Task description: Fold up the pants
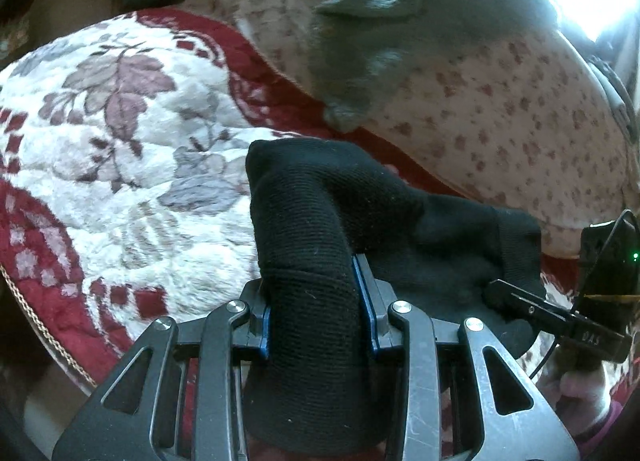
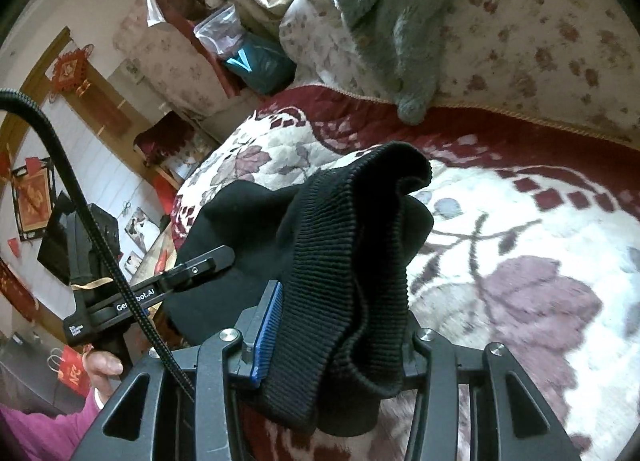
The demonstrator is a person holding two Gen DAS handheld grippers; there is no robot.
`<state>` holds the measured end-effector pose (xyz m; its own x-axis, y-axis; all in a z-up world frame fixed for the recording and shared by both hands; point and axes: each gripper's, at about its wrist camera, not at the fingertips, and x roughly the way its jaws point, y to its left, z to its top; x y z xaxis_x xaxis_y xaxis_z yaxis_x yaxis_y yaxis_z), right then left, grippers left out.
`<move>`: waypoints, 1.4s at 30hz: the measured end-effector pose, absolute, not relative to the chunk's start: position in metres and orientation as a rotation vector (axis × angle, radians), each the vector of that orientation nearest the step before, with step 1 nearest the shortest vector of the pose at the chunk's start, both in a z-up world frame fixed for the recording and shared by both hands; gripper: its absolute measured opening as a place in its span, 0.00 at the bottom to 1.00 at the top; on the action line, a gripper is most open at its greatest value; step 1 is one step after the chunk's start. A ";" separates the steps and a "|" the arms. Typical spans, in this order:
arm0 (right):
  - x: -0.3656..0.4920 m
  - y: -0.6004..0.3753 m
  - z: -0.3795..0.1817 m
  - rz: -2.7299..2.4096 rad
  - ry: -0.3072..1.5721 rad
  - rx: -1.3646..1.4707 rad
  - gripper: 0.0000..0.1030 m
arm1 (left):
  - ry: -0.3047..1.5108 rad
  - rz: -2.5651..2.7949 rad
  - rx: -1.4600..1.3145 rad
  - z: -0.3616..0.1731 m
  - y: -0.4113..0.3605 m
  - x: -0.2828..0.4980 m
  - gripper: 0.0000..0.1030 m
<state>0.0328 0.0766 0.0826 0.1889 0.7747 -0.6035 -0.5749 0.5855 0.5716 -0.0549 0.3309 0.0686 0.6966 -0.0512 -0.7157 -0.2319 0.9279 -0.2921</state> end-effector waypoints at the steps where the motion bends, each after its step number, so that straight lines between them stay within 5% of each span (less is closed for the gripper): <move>1: 0.035 0.081 0.080 0.963 1.003 0.240 0.42 | 0.799 0.108 -0.379 0.067 0.334 -0.054 0.32; 10: 0.049 0.092 0.057 0.954 1.052 0.267 0.43 | 0.823 0.122 -0.405 0.047 0.348 -0.051 0.33; 20: 0.049 0.078 0.045 0.922 1.091 0.297 0.51 | 0.840 0.189 -0.448 0.030 0.351 -0.053 0.58; 42: -0.008 0.064 0.119 0.851 0.916 0.128 0.52 | 0.752 0.329 -0.282 0.086 0.298 -0.104 0.58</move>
